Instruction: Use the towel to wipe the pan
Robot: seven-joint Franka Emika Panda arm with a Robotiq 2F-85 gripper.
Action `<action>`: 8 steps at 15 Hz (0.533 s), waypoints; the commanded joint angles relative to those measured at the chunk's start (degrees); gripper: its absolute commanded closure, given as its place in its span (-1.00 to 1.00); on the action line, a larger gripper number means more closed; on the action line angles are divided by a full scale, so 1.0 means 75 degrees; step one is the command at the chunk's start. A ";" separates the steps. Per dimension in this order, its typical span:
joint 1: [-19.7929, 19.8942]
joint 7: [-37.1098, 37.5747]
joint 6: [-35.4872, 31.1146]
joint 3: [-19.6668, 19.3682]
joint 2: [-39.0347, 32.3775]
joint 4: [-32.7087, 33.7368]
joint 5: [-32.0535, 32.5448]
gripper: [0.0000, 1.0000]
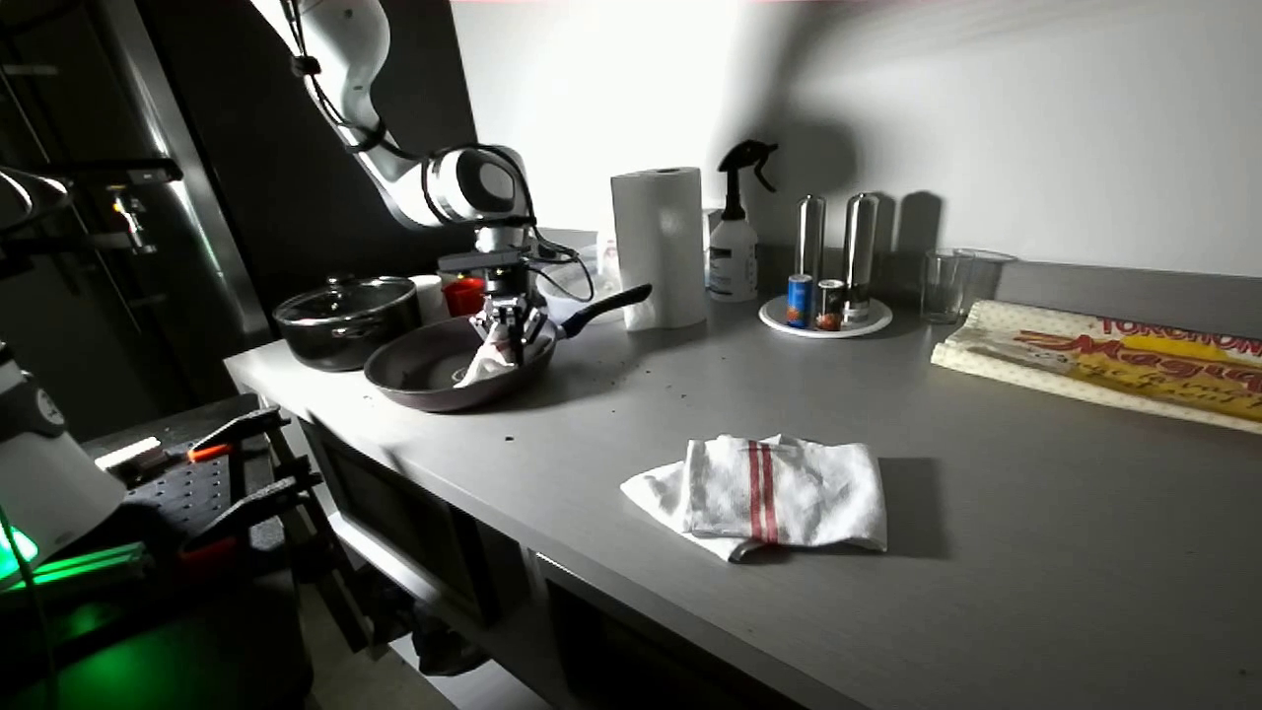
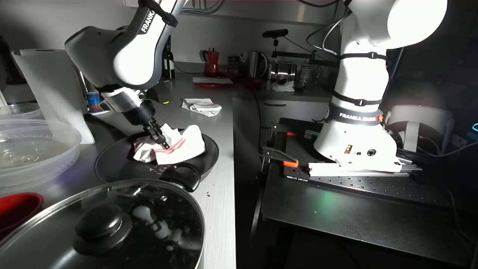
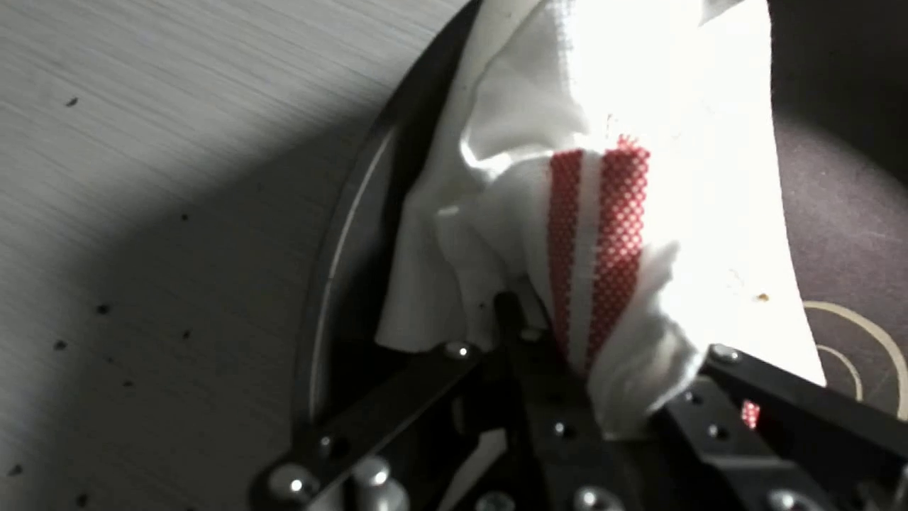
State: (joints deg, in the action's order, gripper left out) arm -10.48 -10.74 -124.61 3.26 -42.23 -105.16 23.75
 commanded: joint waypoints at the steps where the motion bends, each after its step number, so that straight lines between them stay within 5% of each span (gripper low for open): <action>1: -0.0429 0.0153 -0.0038 -0.0001 -0.0339 0.0246 0.0371 0.93; 8: -0.1266 0.0134 0.0078 0.0199 -0.0418 0.0001 0.1167 0.93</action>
State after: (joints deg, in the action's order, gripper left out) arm -17.00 -10.69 -123.50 3.96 -42.82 -105.05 29.39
